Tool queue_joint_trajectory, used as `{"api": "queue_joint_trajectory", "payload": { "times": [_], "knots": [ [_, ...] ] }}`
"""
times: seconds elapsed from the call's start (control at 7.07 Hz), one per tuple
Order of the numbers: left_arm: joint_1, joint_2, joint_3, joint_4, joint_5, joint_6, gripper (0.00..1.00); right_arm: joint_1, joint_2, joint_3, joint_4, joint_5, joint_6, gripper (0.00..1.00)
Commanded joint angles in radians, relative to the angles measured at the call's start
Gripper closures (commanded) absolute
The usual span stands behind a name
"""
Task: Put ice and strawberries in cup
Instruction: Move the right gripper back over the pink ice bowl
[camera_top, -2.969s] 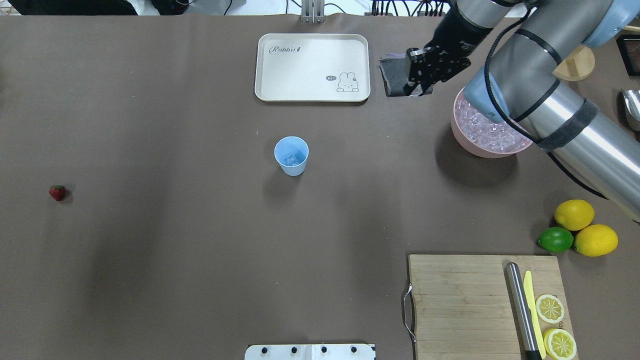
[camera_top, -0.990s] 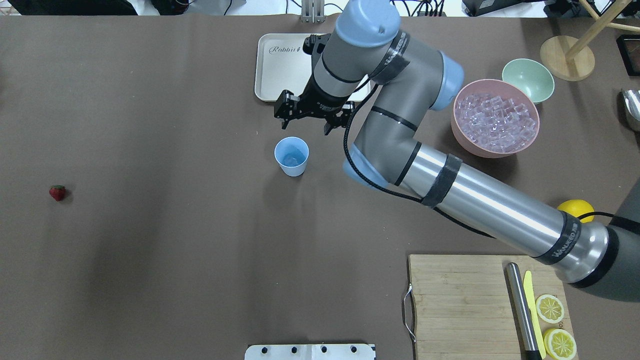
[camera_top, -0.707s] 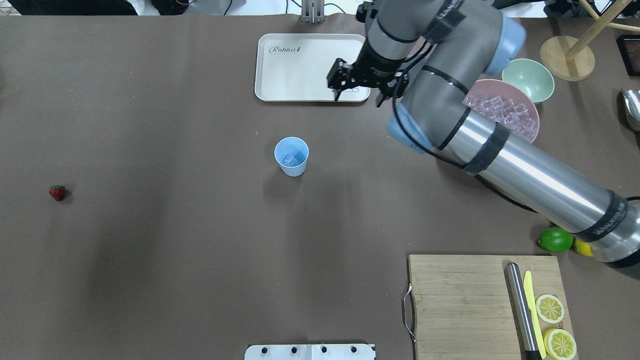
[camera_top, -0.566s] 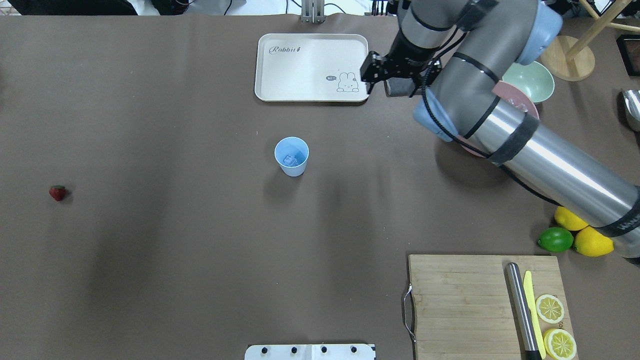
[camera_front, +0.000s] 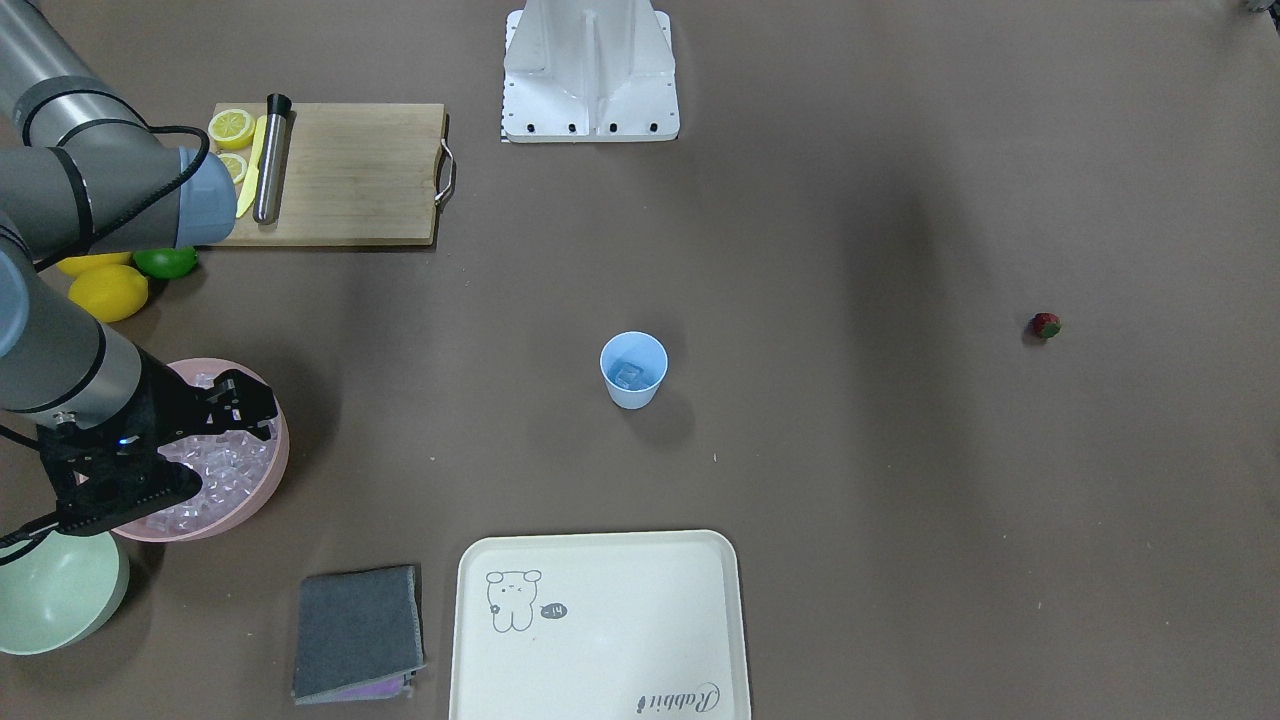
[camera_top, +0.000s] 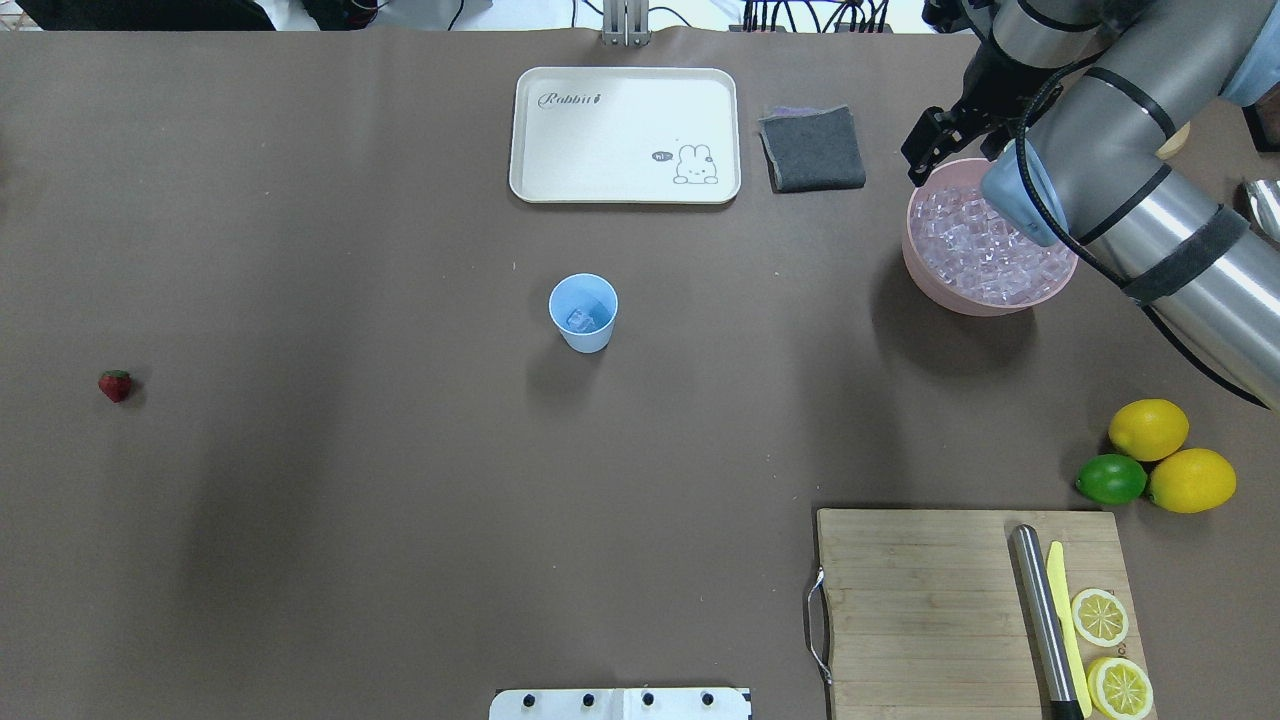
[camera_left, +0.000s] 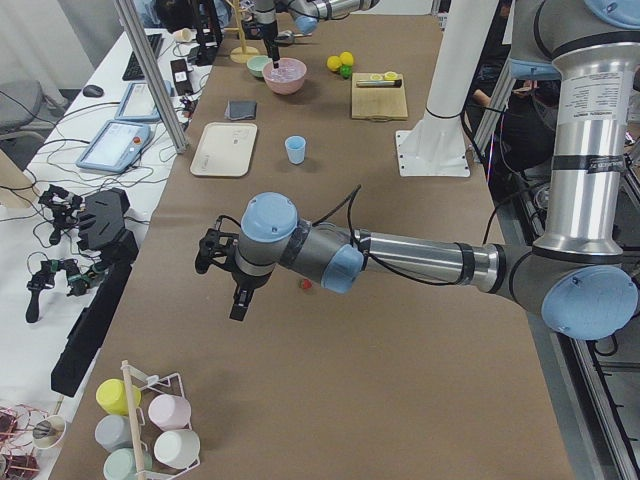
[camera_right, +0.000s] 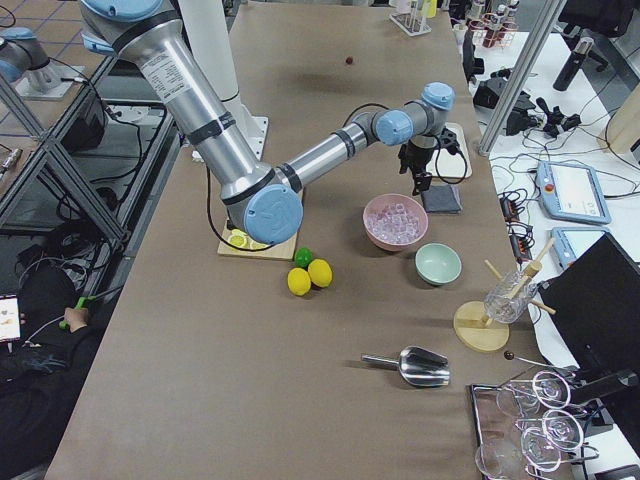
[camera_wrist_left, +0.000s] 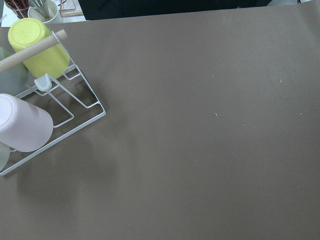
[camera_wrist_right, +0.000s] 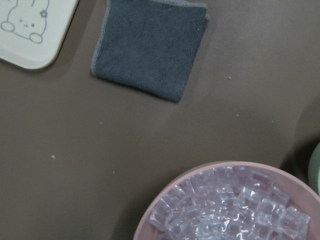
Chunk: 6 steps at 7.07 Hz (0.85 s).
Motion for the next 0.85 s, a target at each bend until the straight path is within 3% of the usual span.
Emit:
{"api": "queue_joint_trajectory", "payload": {
  "times": [0.0,0.28,0.71],
  "knots": [
    [0.000,0.002,-0.002,0.000,0.000,0.000,0.02,-0.013,-0.013,-0.040,0.023,0.000,-0.100,0.04],
    [0.000,0.002,-0.001,0.001,0.002,0.000,0.02,-0.016,-0.026,-0.146,0.170,-0.001,-0.116,0.04],
    [0.000,0.002,-0.002,0.001,0.000,0.000,0.02,-0.036,-0.052,-0.142,0.172,0.011,-0.107,0.06]
  ]
}}
